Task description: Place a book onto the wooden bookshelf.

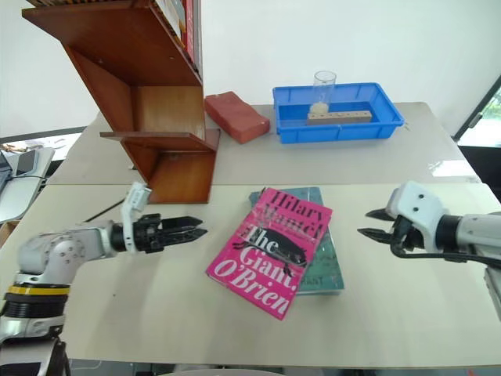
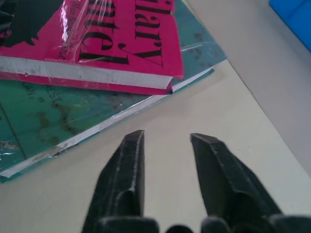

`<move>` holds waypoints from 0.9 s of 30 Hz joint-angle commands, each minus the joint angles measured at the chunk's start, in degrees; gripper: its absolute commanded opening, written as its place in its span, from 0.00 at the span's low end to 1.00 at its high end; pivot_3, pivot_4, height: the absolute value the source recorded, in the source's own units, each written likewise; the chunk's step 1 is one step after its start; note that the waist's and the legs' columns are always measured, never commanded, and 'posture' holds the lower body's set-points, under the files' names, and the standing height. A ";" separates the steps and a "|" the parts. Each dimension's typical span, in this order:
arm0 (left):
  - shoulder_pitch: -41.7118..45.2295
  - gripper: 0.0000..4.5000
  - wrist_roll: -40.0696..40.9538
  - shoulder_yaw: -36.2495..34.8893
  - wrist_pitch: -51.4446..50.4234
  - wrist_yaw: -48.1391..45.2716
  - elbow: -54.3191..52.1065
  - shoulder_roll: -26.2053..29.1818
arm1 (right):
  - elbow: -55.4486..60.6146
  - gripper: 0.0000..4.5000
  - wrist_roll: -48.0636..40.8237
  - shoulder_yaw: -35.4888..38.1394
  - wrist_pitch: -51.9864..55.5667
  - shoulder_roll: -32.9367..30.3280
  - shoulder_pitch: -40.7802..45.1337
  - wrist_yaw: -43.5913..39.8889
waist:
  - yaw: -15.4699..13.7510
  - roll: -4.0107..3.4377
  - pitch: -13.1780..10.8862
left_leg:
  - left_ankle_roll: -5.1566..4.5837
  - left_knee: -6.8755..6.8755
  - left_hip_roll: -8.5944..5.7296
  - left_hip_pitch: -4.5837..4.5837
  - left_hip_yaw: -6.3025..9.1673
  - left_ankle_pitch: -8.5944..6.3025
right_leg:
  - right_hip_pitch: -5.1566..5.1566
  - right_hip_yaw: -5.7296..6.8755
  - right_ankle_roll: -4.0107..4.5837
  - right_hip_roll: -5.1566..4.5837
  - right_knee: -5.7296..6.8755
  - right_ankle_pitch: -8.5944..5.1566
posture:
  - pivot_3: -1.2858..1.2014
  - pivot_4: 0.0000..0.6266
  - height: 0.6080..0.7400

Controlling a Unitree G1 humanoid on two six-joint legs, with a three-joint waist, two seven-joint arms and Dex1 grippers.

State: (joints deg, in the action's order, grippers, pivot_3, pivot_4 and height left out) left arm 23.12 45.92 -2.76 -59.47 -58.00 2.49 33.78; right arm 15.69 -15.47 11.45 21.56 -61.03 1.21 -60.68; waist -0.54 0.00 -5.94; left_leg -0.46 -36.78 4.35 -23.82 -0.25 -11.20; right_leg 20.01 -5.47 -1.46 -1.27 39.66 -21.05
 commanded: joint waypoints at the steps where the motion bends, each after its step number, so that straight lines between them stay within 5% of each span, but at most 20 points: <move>1: 2.06 1.00 -1.79 1.78 1.18 -0.53 4.20 -1.89 | 1.98 0.06 1.74 -1.85 -1.32 0.84 0.32 1.22 | 0.01 0.00 0.00 | 0.00 0.00 -0.01 0.00 0.00 0.00 | -0.01 0.00 0.00 0.00 0.00 0.00 | 0.52 0.24 0.31; 2: 2.40 1.00 -1.94 2.25 1.01 -0.62 5.19 -2.74 | 1.96 0.01 1.76 -2.52 -0.98 1.27 0.51 1.27 | 0.05 0.00 0.00 | 0.00 0.00 -0.01 0.00 0.00 0.00 | -0.01 -0.01 0.00 0.00 -0.01 0.00 | 0.52 0.24 0.31; 16: 1.36 1.00 -5.48 4.38 1.58 2.45 11.83 -12.27 | -1.60 0.01 5.78 -15.00 -2.14 9.40 9.64 2.01 | -0.04 0.01 0.01 | 0.01 -0.04 -0.04 0.01 0.04 0.00 | -0.09 0.00 -0.03 -0.01 -0.06 0.03 | 0.52 0.24 0.31; 27: -3.36 1.00 1.08 -1.70 -4.93 6.28 2.81 -14.89 | -2.98 0.01 6.52 -19.52 -1.73 14.90 16.53 2.35 | -0.02 -0.03 0.04 | 0.01 -0.04 -0.05 0.02 0.12 0.00 | -0.20 0.01 -0.02 0.00 -0.15 0.05 | 0.52 0.24 0.31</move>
State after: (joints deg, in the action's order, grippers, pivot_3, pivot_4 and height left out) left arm 20.13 44.08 -2.26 -63.00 -51.98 8.49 18.71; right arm 11.92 -9.03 -8.69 20.41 -46.06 16.53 -58.52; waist -0.56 -0.04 -5.91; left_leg -0.45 -36.82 4.30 -23.80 -0.13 -11.19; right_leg 19.81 -5.46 -1.46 -1.28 39.50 -20.99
